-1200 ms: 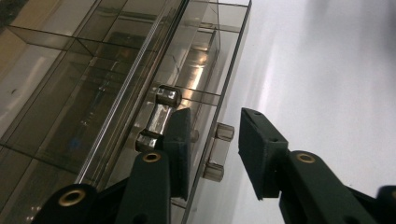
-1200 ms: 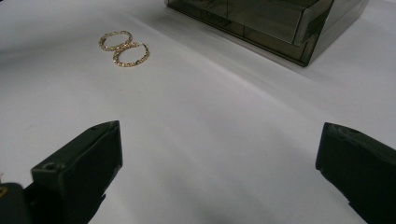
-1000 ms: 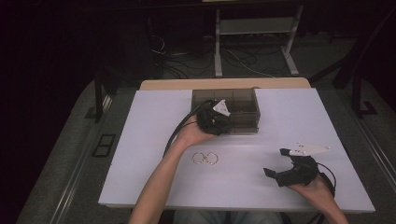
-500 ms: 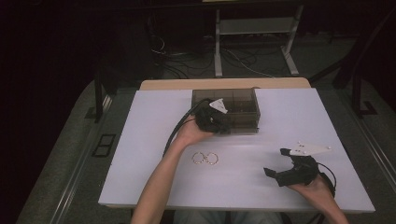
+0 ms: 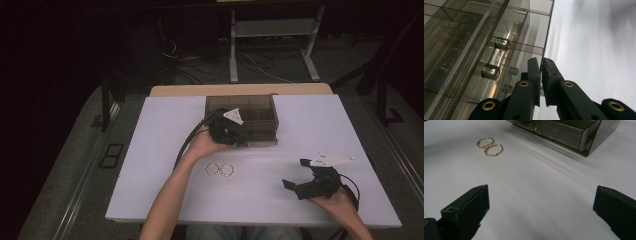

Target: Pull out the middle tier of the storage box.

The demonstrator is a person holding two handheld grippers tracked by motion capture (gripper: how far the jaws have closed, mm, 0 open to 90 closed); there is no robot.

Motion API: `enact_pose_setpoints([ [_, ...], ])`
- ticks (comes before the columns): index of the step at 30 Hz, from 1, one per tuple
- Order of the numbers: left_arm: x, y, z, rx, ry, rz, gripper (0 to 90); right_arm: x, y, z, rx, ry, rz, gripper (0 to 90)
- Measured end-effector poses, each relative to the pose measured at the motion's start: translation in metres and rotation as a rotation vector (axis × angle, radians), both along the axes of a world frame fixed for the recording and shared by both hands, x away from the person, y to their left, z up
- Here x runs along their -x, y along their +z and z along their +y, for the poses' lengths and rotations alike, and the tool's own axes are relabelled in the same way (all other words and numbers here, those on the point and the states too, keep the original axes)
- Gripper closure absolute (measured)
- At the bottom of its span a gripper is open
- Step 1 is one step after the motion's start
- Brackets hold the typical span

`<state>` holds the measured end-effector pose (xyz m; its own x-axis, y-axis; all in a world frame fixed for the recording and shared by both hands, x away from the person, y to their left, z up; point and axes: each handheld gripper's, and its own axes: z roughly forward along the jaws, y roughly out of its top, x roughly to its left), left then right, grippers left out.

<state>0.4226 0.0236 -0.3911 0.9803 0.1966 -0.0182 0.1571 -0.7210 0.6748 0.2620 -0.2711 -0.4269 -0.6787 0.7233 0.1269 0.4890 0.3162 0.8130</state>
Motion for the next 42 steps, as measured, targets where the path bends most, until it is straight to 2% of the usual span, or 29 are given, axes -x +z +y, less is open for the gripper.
enact_pose_setpoints([
  [12,0.006,-0.001,0.001,0.009,-0.002,0.006,84.8,0.0,0.0,0.0,-0.001,-0.003,0.002,0.0],
  [23,0.014,-0.001,0.001,0.001,-0.015,0.003,84.8,-0.001,0.0,0.0,0.005,-0.001,0.001,0.0],
  [27,0.019,-0.001,0.001,-0.007,-0.006,-0.018,84.5,-0.001,-0.001,0.001,0.006,0.0,0.001,0.0],
  [42,0.03,-0.002,0.002,-0.011,-0.011,-0.011,84.5,-0.002,-0.001,0.002,0.011,0.0,0.0,0.0],
])
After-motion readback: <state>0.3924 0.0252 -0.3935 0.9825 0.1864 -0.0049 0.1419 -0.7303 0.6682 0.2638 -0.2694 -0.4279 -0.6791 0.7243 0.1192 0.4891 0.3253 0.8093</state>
